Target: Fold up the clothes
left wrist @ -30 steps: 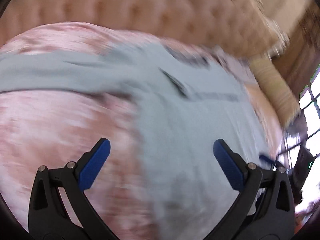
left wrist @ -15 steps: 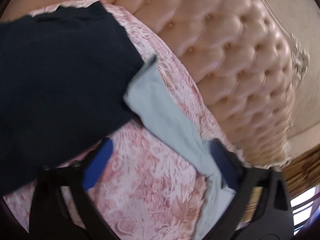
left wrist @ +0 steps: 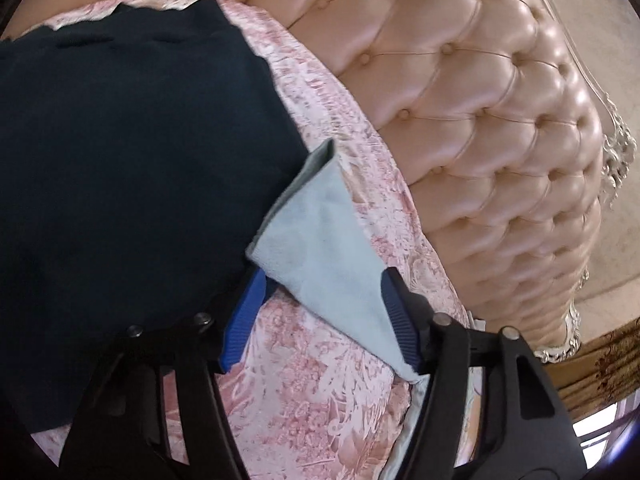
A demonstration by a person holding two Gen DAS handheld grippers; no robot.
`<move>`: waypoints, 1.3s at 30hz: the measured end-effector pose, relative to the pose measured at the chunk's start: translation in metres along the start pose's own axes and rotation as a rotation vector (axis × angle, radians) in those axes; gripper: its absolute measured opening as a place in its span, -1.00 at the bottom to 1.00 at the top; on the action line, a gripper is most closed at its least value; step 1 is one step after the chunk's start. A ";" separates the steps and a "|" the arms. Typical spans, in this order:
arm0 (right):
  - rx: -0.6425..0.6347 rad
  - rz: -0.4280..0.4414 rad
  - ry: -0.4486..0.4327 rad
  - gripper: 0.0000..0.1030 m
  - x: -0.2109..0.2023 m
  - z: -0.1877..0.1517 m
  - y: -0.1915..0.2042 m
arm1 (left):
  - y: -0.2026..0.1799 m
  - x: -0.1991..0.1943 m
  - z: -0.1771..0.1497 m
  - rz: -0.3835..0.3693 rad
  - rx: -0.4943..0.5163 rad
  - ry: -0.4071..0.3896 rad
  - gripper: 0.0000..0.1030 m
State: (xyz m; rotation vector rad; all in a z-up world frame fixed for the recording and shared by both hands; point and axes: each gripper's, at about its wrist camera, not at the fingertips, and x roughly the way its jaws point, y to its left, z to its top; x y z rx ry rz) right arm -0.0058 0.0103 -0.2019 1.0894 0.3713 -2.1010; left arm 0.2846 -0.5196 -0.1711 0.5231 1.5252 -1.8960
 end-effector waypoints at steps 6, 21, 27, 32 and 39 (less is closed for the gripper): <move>-0.008 -0.006 0.003 1.00 0.001 0.000 0.001 | 0.000 0.004 0.003 0.028 -0.003 -0.016 0.16; 0.002 -0.002 -0.006 1.00 -0.002 0.001 0.001 | -0.025 0.018 -0.001 0.058 0.167 -0.078 -0.88; -0.067 -0.074 -0.095 0.99 -0.010 0.039 0.017 | -0.095 0.012 -0.030 0.036 0.418 -0.093 -0.88; -0.098 -0.196 -0.018 0.99 0.031 0.080 0.017 | -0.181 0.019 -0.077 -0.068 0.620 -0.047 -0.88; 0.071 -0.102 0.027 1.00 0.053 0.075 -0.017 | -0.272 0.076 -0.155 -0.150 0.777 0.104 -0.88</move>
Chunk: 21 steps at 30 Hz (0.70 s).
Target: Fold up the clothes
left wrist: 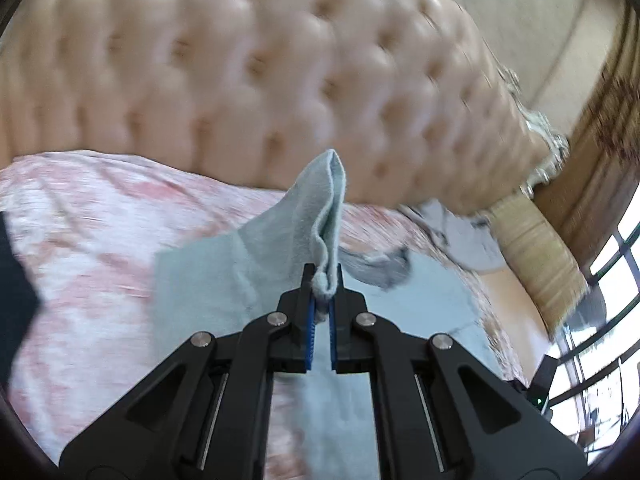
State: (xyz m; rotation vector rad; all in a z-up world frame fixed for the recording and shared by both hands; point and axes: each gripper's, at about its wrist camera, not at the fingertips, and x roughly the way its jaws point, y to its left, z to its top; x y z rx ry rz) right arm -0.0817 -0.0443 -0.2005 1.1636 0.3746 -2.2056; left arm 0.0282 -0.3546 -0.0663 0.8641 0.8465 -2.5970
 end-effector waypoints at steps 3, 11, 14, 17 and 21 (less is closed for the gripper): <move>0.010 0.022 -0.038 1.00 -0.013 -0.002 -0.004 | -0.031 0.033 -0.014 -0.014 0.042 0.059 -0.88; 0.269 0.221 -0.109 1.00 -0.031 0.000 -0.047 | -0.078 0.106 -0.066 0.014 0.113 0.234 -0.88; 0.456 0.360 -0.126 1.00 -0.026 0.007 -0.072 | -0.082 0.121 -0.082 -0.013 0.136 0.295 -0.61; 0.596 0.511 -0.135 1.00 -0.015 0.024 -0.085 | -0.089 0.123 -0.092 -0.111 0.182 0.321 0.99; 0.606 0.611 -0.099 1.00 0.005 0.065 -0.072 | -0.089 0.105 -0.096 -0.164 0.206 0.273 0.99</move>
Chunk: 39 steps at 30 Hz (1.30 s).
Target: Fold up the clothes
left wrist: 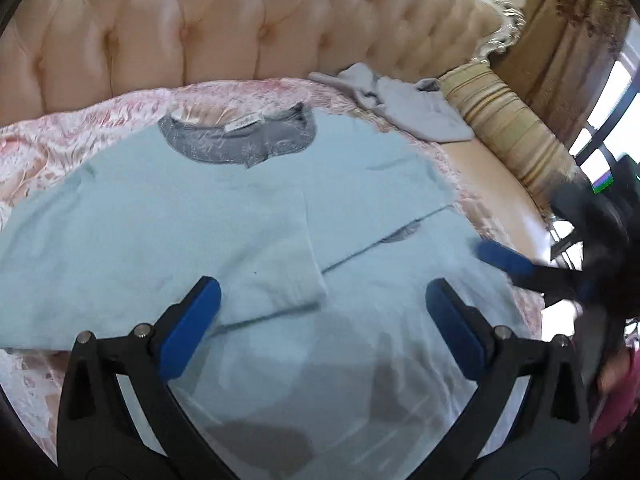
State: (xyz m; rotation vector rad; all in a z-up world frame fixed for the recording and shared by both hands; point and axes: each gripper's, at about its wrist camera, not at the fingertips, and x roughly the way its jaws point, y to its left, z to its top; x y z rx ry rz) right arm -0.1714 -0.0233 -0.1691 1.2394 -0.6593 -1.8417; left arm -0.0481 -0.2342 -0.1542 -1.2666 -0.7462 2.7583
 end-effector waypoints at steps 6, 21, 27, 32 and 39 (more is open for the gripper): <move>0.123 0.097 0.152 0.29 0.065 0.010 0.004 | 0.040 -0.050 -0.018 0.036 -0.128 -0.076 0.99; 0.015 -0.021 0.270 0.25 0.113 -0.009 0.022 | 0.099 -0.104 -0.061 0.078 -0.293 -0.146 0.99; 0.006 -0.051 0.297 0.13 0.120 -0.016 0.028 | 0.101 -0.112 -0.060 0.075 -0.305 -0.155 0.99; 0.003 -0.061 0.305 -0.77 0.124 -0.021 0.027 | 0.098 -0.110 -0.058 0.072 -0.304 -0.151 0.99; -0.205 -0.146 0.213 -0.89 0.112 -0.017 0.066 | 0.097 -0.104 -0.063 0.056 -0.312 -0.145 0.99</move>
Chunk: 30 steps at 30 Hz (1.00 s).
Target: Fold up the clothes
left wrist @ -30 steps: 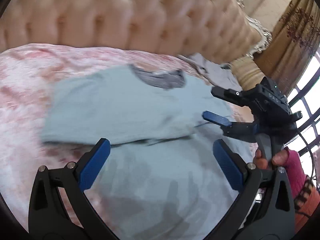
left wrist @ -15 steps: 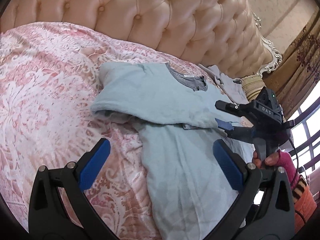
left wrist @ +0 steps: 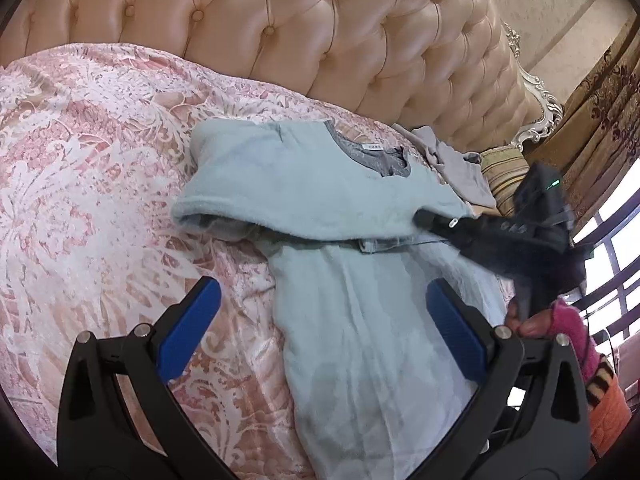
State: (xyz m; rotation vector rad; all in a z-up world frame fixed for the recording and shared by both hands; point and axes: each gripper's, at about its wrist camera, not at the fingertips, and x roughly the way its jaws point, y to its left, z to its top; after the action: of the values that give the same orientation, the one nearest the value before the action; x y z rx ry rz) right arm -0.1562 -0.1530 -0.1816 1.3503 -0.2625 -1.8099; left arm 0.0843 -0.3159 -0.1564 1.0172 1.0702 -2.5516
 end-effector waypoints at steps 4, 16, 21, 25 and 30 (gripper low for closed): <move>-0.080 -0.009 -0.052 -0.89 -0.019 0.019 0.022 | 0.005 0.008 0.006 -0.068 -0.106 -0.010 0.99; -0.196 -0.015 -0.183 -0.89 -0.080 0.081 0.062 | -0.002 0.021 0.010 0.303 0.021 -0.081 0.99; -0.227 -0.020 -0.180 -0.89 -0.086 0.090 0.071 | -0.008 0.040 0.024 0.375 0.033 -0.107 0.99; -0.245 -0.004 -0.199 -0.89 -0.094 0.096 0.079 | -0.014 0.057 0.032 0.527 0.084 -0.109 0.99; -0.245 0.026 -0.250 -0.89 -0.117 0.104 0.080 | -0.005 0.062 0.036 0.645 0.116 -0.101 0.99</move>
State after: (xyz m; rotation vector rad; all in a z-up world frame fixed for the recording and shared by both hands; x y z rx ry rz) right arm -0.1991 -0.1500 -0.0115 0.9486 -0.1814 -1.9194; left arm 0.0173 -0.3324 -0.1767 1.0344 0.4614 -2.1152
